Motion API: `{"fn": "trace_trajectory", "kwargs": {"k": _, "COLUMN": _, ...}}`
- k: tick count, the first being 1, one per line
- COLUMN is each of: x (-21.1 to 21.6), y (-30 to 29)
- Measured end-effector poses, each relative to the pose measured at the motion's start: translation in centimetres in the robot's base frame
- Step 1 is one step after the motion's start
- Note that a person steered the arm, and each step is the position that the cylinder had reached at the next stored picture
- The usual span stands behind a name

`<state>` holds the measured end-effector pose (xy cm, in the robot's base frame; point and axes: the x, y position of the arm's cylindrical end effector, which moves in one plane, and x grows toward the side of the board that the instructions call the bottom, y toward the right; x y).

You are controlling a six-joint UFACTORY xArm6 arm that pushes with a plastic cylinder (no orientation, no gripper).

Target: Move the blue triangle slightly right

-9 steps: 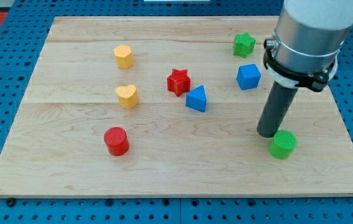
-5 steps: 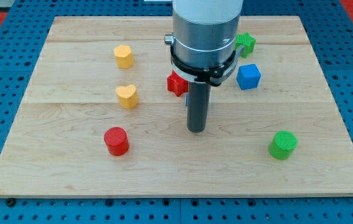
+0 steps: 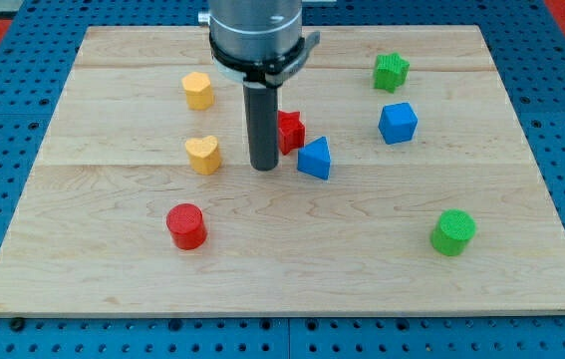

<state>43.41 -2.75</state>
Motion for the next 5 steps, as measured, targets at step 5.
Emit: {"fn": "trace_trajectory", "kwargs": {"k": 5, "x": 2.9, "y": 8.1}}
